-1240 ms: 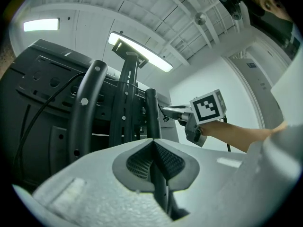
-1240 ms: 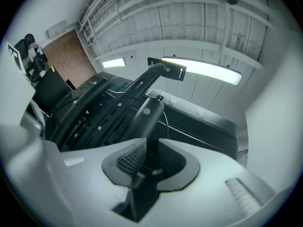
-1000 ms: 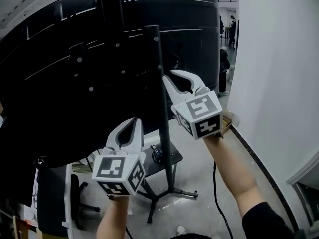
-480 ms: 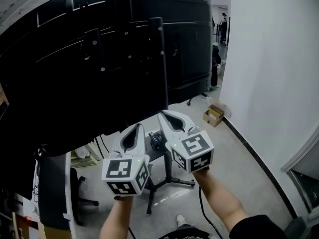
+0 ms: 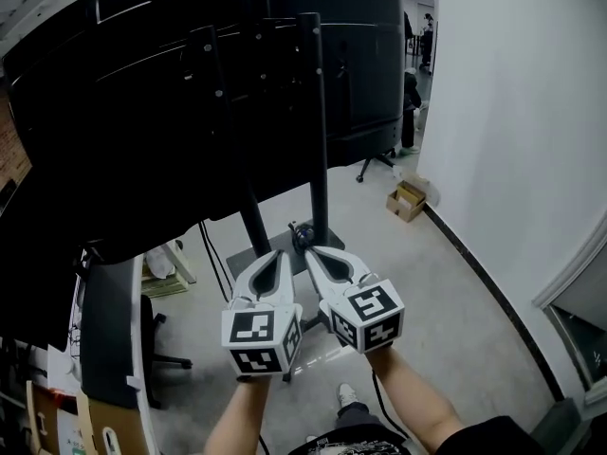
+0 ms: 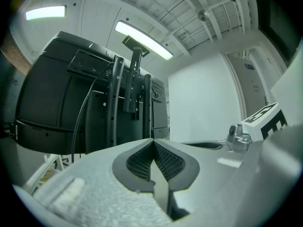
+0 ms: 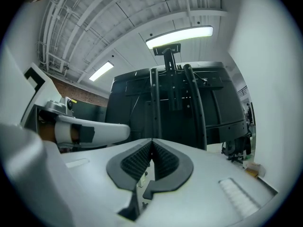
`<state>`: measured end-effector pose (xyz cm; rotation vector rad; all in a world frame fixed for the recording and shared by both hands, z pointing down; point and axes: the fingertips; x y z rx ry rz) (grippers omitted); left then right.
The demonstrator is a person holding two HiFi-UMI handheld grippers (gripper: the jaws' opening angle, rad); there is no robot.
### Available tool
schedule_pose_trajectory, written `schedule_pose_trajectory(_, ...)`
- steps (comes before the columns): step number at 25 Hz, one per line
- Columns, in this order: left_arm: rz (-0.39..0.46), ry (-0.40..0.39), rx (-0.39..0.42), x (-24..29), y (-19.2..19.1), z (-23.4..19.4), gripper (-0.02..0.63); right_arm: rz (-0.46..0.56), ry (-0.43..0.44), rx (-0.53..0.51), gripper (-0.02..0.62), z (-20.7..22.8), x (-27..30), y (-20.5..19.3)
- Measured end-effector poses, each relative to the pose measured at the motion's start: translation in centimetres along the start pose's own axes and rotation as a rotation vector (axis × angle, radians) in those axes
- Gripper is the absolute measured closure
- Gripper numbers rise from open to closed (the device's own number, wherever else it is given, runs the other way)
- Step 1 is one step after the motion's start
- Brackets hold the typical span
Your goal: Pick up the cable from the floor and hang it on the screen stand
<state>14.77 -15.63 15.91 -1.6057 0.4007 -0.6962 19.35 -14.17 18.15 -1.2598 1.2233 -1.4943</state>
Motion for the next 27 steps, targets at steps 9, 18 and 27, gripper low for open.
schedule_pose_trajectory(9, -0.051, 0.015, -0.001, -3.2, -4.4, 1.2, 0.614, -0.034, -0.013, 0.021, 0.589, -3.6, -3.1, -4.0)
schedule_pose_trajectory(18, -0.056, 0.023, 0.009, -4.1, -5.0, 1.5, 0.614, -0.050, -0.018, 0.010, 0.590, -4.5, -3.7, -4.8)
schedule_pose_trajectory(27, -0.059, 0.012, 0.003, -4.0, -5.5, 1.7, 0.614, -0.056, -0.015, 0.012, 0.590, -4.9, -3.6, -4.9)
Point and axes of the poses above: the fingertips, and each gripper's own axes: x forward along the fingers, z to its right, y out of its top, and after that the axes turned 9 degrees about -z, right-handed
